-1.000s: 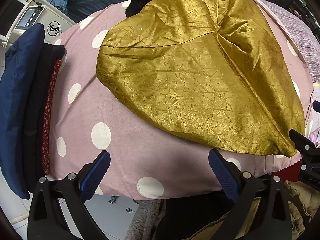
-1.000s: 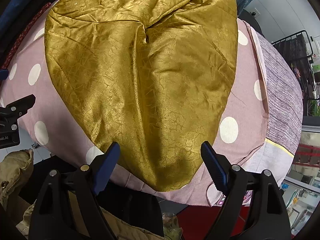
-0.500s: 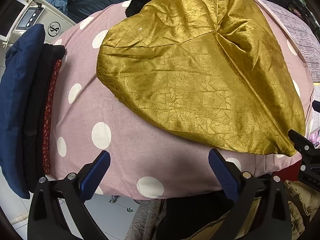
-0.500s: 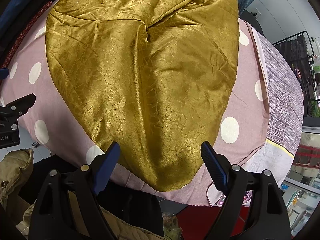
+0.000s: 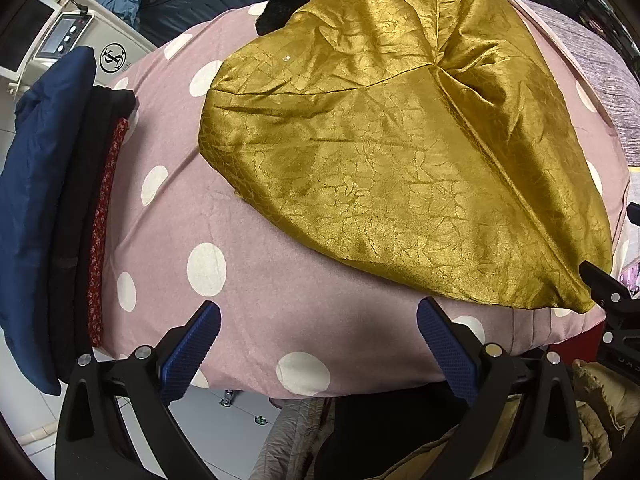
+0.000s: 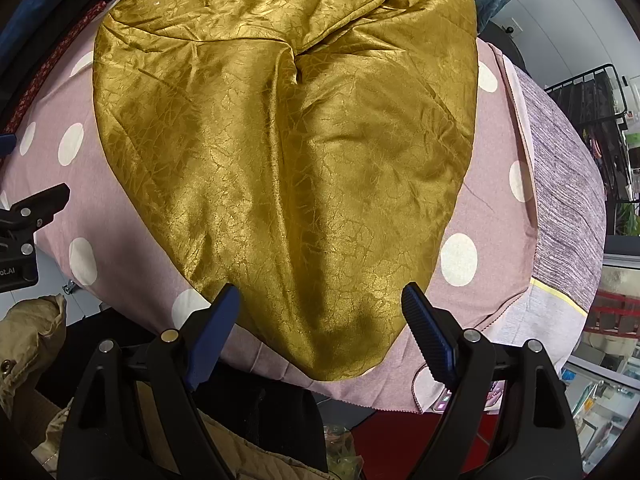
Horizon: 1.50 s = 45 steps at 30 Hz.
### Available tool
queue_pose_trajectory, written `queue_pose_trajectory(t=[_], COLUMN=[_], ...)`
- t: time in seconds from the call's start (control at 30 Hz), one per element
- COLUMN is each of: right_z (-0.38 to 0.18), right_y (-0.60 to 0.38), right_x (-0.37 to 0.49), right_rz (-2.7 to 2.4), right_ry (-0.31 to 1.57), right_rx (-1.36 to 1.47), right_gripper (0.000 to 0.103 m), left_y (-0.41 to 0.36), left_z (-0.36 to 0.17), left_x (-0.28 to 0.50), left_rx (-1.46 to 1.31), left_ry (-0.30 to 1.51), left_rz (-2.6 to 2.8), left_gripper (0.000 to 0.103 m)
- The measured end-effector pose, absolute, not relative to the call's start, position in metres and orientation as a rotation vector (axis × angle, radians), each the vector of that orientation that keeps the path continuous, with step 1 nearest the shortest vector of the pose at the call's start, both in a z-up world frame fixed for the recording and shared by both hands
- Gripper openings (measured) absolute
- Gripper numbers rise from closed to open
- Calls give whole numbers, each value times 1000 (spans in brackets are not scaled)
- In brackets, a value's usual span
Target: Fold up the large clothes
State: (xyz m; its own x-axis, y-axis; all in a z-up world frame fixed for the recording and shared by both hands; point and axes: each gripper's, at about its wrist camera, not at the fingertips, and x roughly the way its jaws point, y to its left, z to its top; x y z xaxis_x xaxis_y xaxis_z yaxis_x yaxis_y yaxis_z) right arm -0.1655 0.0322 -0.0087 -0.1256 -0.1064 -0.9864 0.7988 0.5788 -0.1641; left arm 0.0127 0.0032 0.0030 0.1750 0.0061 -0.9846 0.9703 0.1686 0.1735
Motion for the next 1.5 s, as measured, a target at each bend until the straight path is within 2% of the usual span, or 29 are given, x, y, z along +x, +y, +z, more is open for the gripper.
queue_pose_trajectory(t=[1.5], right_z=[-17], right_y=[36], right_x=[-166], right_rz=[-856], right_ry=[1516], right_rx=[625], right_gripper=[82], left_y=[1], left_z=[-6], left_x=[11], left_rx=[1175], left_ry=[1167], left_rz=[-954], left_gripper=[97])
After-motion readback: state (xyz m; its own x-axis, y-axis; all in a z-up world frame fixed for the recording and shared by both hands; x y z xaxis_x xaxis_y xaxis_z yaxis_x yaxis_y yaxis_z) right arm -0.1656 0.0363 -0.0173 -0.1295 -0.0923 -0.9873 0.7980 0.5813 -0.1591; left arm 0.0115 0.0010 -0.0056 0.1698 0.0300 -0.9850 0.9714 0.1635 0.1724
